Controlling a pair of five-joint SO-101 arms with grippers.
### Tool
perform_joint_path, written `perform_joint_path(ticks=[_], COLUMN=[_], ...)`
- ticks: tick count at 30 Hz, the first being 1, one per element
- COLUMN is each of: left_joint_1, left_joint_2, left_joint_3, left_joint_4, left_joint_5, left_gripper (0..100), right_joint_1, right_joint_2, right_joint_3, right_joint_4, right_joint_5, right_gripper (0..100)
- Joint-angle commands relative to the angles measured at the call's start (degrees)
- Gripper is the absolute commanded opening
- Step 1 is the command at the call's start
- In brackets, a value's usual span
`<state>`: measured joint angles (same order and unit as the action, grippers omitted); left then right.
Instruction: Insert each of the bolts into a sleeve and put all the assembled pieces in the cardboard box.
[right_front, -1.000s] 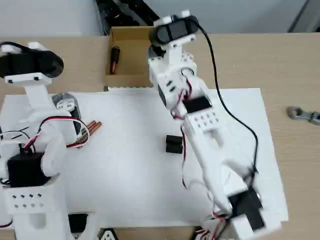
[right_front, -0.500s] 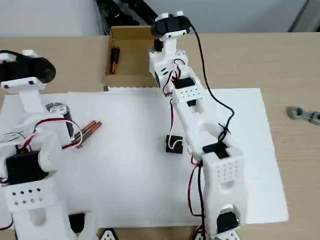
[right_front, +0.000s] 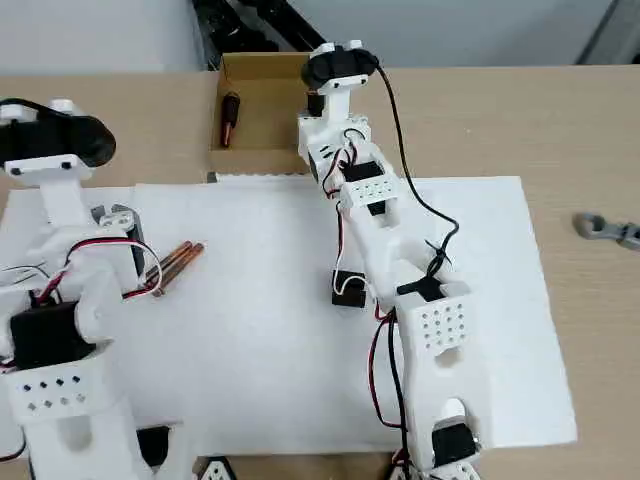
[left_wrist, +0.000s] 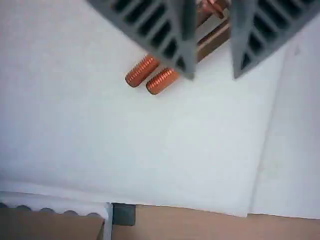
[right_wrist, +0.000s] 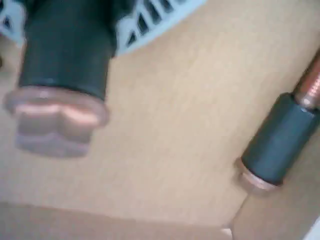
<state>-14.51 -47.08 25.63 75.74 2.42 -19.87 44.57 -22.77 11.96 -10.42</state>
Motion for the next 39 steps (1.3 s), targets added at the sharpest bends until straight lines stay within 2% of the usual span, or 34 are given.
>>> perform_joint_path(ticks=[1,7,14,21,26,31,35,39], left_joint_1=[-0.18,-0.18,-0.26,-0.26,-0.18,-0.09,-0.09,-1.05], left_joint_2=[0.0,0.09,0.18,5.98,20.75,31.21,35.34,39.03], left_joint_3=[-0.13,1.1,3.65,3.47,2.51,-4.35,-9.54,-10.77], left_joint_4=[0.35,1.93,3.52,3.43,3.52,4.22,8.0,10.73], left_joint_5=[-0.53,-0.7,-0.53,-1.23,-7.12,-12.48,-21.36,-31.74], left_gripper=[8,8,10,11,11,10,10,10], right_joint_1=[0.31,-0.04,-0.13,-0.04,0.04,0.31,0.48,1.1], right_joint_2=[-1.71,-1.8,-6.02,-15.34,-22.46,-28.79,-33.71,-37.93], right_joint_3=[-3.69,-3.69,-3.43,-3.43,-3.43,-3.43,-3.43,-3.43], right_joint_4=[-1.19,2.59,4.62,16.22,25.8,35.47,43.56,50.68], right_joint_5=[-0.62,-0.62,-0.62,-0.26,-0.26,-0.26,0.09,3.78], right_gripper=[3.5,18.4,18.8,18.7,18.7,18.7,18.8,18.8])
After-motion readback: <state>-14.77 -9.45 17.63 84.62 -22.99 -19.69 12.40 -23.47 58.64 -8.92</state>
